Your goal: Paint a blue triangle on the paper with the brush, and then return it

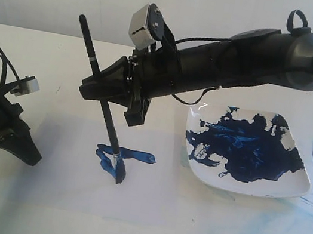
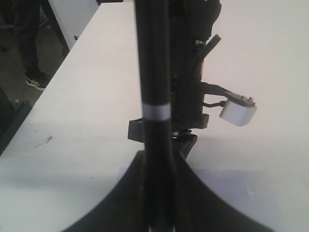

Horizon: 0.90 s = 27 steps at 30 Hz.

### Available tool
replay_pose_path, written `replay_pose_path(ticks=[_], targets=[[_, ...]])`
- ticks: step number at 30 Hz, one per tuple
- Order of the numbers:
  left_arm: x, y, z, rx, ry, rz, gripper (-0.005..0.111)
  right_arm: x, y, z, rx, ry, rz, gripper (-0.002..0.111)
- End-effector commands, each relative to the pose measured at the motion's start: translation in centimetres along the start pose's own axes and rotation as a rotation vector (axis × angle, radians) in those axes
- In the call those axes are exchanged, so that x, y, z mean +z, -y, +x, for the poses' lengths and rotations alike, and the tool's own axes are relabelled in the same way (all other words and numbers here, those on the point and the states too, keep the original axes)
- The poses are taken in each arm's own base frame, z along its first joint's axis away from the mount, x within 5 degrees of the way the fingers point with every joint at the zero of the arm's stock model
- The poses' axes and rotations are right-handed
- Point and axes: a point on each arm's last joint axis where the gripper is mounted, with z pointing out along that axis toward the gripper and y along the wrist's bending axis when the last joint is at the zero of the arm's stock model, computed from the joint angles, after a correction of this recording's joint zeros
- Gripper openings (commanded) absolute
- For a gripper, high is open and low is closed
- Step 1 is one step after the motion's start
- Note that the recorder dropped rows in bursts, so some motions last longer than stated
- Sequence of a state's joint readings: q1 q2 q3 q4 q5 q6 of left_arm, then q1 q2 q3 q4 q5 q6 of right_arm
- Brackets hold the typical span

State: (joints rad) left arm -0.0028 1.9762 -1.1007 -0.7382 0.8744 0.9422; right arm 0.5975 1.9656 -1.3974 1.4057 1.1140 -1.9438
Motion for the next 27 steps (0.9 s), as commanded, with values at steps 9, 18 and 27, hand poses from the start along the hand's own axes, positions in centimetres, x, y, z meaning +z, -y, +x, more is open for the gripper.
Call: replay_pose_path(ticks=[9,18,27], targets=[[0.19,0.09,0.2,-0.007,-0.009,0.026,0.0,0.48,0.45,1.12,0.012,-0.016,0.012,0.0],[0.19,0.09,0.2,-0.007,-0.009,0.026,0.0,0.46,0.83,1.28,0.011,-0.034,0.053,0.0],[0.19,0.09,0.2,-0.007,-0.009,0.026,0.0,0.43,1.16,1.42,0.011,-0.049,0.09,0.0]])
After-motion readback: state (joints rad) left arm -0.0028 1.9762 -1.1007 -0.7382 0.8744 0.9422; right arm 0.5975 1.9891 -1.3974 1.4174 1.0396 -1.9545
